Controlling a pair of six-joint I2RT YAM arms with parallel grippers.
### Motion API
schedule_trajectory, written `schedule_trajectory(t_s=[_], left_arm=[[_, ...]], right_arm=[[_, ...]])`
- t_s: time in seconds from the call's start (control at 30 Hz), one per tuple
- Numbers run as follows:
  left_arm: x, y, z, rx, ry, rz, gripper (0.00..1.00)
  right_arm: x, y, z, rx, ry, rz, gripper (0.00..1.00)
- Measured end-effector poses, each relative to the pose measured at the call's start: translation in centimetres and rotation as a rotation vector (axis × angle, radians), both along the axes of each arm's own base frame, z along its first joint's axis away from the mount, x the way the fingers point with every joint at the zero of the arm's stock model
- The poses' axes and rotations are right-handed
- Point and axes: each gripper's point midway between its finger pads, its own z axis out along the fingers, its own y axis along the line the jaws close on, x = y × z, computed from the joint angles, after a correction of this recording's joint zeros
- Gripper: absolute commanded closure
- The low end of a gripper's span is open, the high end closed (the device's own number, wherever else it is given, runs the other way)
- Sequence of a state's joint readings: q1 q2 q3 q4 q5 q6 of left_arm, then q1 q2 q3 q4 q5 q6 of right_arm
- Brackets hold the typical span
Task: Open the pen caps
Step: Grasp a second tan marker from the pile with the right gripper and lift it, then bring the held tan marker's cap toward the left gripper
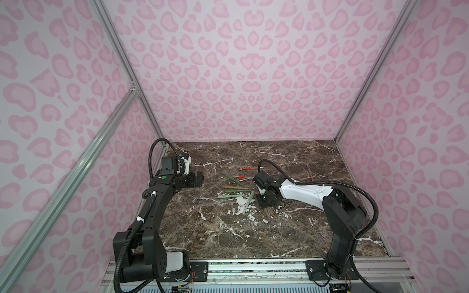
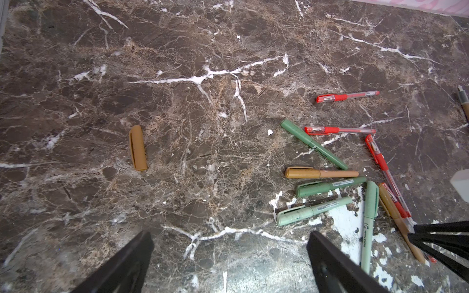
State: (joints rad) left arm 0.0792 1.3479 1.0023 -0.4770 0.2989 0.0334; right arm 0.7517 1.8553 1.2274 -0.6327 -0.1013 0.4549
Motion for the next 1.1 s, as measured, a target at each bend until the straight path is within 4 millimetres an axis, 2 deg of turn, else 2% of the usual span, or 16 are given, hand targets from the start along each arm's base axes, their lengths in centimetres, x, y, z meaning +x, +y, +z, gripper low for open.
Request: schedule_trajectory(t_s=[0.47, 0.77, 0.93, 1.1], left_arm=[[0.0, 0.0, -0.1, 0.000, 0.002, 0.000, 0.02], [0.0, -0.1, 0.0, -0.006, 0.001, -0.005, 0.02], [-0.1, -0.8, 0.4, -0.042, -0.008, -0.030, 0.02], [-0.2, -2.5, 1.6, -0.134, -0.024, -0.075, 0.02]], right_arm=[[-0.4, -0.5, -1.6, -0.030, 0.023, 0.001, 0.81], [-0.3, -0.3, -1.7, -0.046, 0.009, 0.005, 0.90], [-0.3, 0.3, -1.0, -0.021, 0.008, 0.015, 0.91], [0.7, 2.1, 2.3, 0.069, -0.050, 0.026, 0.92]])
